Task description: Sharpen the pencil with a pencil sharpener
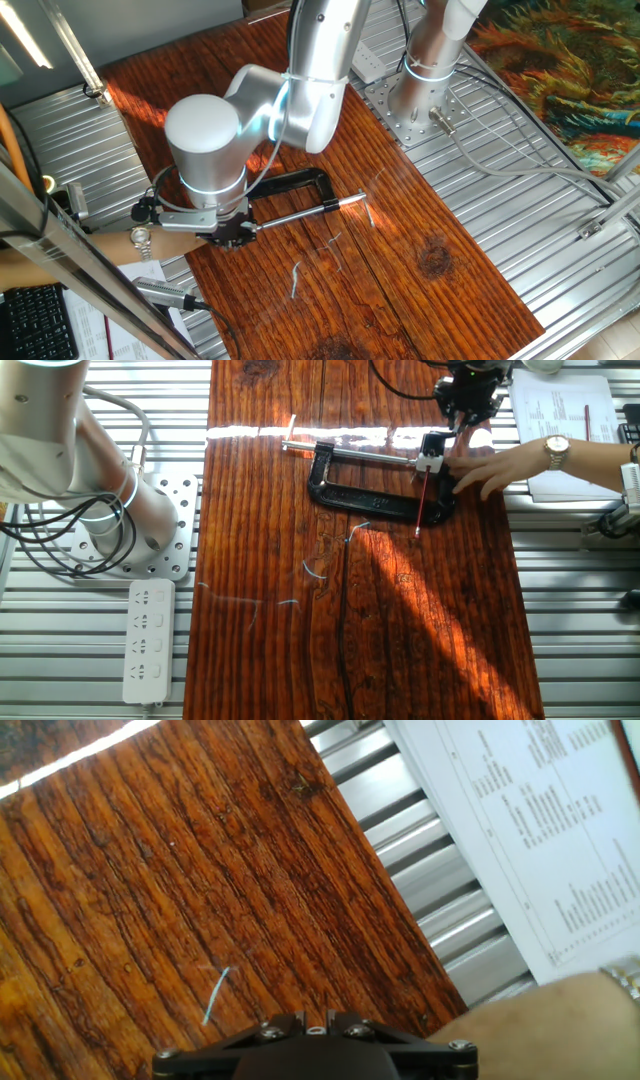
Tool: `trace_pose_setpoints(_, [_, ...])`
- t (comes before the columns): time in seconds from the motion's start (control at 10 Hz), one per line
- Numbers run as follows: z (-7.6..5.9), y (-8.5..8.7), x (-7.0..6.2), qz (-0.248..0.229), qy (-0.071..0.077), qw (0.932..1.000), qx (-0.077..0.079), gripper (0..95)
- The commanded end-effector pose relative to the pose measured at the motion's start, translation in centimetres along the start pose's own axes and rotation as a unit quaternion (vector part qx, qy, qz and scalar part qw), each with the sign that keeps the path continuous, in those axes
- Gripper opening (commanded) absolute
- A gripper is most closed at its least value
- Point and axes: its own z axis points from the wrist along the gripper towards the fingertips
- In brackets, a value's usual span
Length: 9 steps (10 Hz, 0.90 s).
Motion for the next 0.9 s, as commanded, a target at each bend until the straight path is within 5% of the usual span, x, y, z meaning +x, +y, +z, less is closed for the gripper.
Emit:
trace_pose_setpoints(0.1, [0.19,0.06,0.08,-0.003,0.004,1.0000,0.003,0.0])
trace_pose_setpoints(0.9, [0.19,0.06,0.08,0.002,0.017,0.9998,0.004,0.0])
